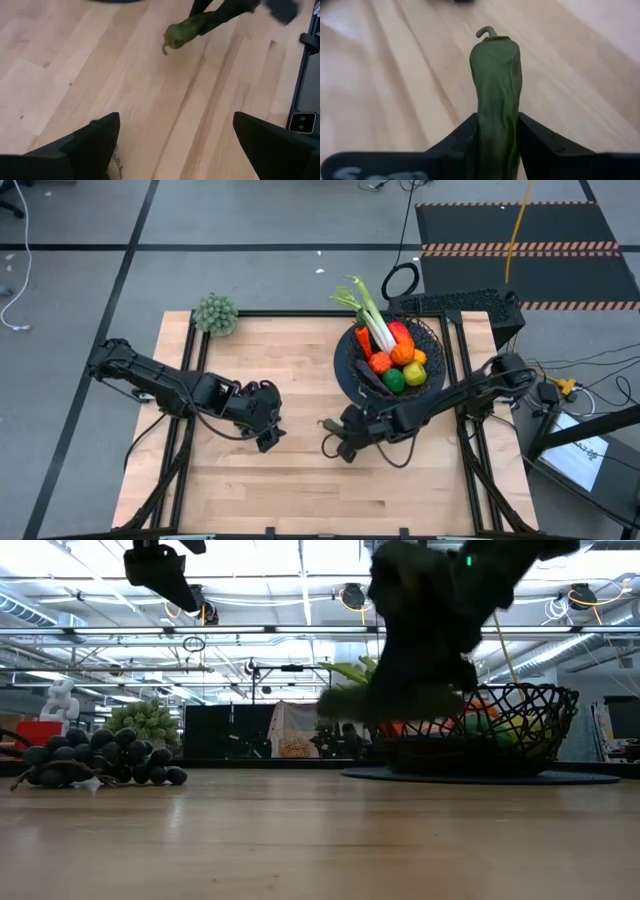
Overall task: Build produce basket
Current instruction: Put the green pepper into the black woven basket
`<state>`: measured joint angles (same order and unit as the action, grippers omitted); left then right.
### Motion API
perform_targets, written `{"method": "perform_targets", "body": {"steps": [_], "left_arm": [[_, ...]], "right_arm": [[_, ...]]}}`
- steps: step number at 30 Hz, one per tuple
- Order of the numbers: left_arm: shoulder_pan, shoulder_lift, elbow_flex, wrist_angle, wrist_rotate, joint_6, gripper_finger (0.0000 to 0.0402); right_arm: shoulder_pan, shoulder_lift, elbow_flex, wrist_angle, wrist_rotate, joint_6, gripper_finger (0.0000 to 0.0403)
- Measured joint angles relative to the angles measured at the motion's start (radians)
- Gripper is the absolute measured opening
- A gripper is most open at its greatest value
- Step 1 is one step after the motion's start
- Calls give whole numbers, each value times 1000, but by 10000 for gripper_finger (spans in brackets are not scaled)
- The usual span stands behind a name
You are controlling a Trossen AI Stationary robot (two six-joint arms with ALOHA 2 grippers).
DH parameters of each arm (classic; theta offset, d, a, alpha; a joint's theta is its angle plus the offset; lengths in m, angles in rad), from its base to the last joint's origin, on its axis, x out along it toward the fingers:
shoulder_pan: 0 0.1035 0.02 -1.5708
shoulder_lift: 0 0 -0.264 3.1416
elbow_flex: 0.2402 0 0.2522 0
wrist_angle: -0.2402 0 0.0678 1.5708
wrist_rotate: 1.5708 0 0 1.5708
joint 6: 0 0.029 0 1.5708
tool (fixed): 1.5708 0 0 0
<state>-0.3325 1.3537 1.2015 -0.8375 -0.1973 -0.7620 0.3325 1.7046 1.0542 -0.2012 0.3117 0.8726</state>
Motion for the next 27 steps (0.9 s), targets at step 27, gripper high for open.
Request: {"method": "perform_targets", "body": {"steps": [27], "left_arm": [[55,0,0,-5,-40,12,388]], "right_arm": [[-171,-563,0,3,108,-429,111]]}}
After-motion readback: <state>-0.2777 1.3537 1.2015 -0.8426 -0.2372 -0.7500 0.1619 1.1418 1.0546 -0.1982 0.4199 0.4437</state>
